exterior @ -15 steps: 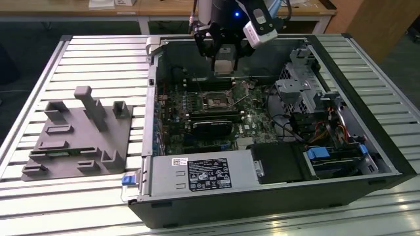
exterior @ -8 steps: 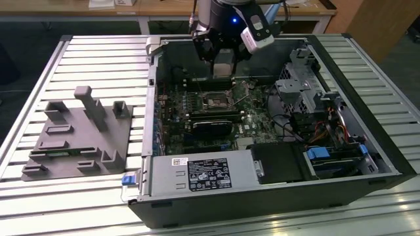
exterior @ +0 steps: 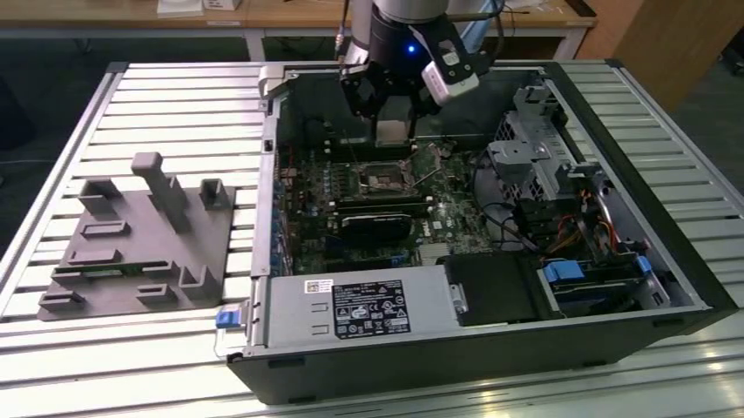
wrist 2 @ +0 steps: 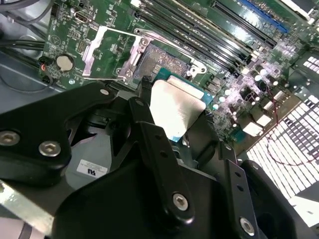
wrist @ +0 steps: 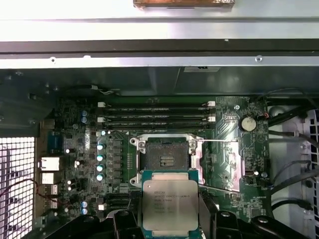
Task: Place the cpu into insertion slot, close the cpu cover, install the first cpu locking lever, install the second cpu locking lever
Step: 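Place the cpu into insertion slot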
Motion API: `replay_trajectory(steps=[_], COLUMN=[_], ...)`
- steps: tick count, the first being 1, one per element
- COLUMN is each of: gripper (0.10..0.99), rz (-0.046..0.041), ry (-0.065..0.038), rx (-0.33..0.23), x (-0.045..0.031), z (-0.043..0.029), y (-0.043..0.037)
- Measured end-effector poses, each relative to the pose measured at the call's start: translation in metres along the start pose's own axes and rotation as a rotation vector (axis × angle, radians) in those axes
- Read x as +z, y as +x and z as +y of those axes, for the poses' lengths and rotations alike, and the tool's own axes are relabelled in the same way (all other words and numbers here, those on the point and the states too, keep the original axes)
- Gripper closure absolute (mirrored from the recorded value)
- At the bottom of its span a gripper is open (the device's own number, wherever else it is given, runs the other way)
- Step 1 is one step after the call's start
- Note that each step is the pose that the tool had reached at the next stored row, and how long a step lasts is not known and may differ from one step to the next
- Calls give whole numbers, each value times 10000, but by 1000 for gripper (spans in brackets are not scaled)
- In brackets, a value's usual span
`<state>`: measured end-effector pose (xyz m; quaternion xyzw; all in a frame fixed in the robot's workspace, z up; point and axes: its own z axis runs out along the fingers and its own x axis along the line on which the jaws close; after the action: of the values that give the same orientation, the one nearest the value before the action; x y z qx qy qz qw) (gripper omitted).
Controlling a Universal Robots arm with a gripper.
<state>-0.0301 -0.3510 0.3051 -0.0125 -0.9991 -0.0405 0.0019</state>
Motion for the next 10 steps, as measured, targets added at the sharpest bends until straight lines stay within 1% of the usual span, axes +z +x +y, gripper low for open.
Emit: replay_trajectory(steps=[4, 10], gripper=[549, 549], rz=[0, -1], ry=[34, 38], rx=[-1, 0], x=[74, 169], z=[8, 16], y=[0, 0])
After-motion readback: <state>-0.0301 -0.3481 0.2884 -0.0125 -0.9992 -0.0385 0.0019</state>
